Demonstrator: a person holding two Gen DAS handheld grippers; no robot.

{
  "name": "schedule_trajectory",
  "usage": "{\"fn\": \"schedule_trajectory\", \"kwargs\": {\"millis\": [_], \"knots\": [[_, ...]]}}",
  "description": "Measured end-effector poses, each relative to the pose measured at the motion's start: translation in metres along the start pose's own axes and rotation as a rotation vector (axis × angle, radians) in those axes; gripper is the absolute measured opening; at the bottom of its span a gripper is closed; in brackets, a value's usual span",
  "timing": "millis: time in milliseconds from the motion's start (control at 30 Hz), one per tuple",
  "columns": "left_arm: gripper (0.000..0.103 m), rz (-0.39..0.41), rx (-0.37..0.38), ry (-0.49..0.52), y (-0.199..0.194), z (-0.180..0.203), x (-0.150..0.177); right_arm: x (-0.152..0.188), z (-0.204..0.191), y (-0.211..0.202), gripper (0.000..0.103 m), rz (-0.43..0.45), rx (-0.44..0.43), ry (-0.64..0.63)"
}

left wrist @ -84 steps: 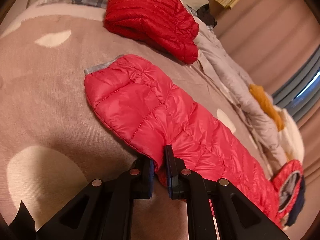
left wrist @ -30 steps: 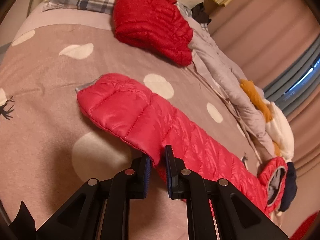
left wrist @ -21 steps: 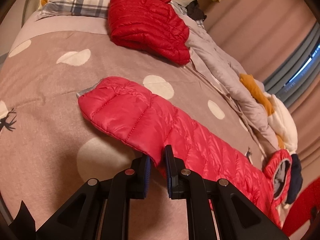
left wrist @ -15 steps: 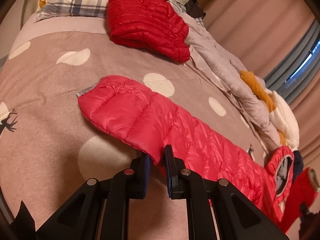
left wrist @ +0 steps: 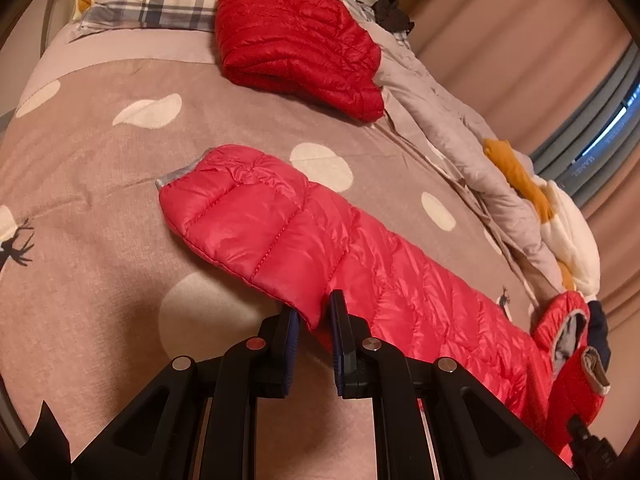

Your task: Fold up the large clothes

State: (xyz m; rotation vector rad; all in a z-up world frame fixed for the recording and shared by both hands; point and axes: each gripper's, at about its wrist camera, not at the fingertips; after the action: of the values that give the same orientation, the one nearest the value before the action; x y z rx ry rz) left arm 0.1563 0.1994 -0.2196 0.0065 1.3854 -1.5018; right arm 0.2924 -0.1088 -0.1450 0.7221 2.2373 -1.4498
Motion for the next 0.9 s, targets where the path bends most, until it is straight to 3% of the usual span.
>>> {"fn": "schedule_trajectory", "kwargs": {"millis": [33,100,133,200,367,433,700,900], "knots": [[0.011,0.003,-0.002,0.001,0.0,0.0,0.0,0.001,-0.002,0.0,0.02,0.002,-0.002,-0.008],[0.011,0.003,-0.005,0.003,-0.001,0.0,0.001,0.002,-0.004,0.0,0.039,0.005,-0.02,-0.015],[0.01,0.004,-0.004,0.005,-0.001,0.001,0.001,0.004,-0.005,0.0,0.042,0.004,-0.041,-0.015],[0.01,0.004,-0.002,0.004,-0.001,0.0,0.0,0.007,-0.01,-0.001,0.044,0.005,-0.064,-0.027],[0.01,-0.002,0.006,-0.009,-0.001,-0.003,0.0,0.012,-0.029,-0.005,0.046,0.075,-0.006,-0.125],[0.01,-0.007,0.006,-0.008,0.0,-0.004,0.0,0.011,-0.029,-0.006,0.051,0.074,-0.015,-0.124],[0.01,-0.011,-0.003,0.002,-0.001,-0.004,0.0,-0.001,-0.005,-0.015,0.082,0.086,-0.024,-0.017],[0.01,-0.016,-0.009,0.013,0.0,-0.006,0.0,-0.026,0.037,-0.03,0.086,0.13,0.011,0.117]]}}
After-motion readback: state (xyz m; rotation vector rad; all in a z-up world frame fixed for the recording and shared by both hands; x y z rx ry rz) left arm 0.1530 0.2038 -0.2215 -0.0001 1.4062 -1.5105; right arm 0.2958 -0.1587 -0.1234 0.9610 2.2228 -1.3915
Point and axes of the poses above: each gripper's, at about its wrist camera, not at the fingertips, and y roughly the way its jaws point, z to its right, x to its underside, and after that the axes turned 14 degrees about y, right-handed
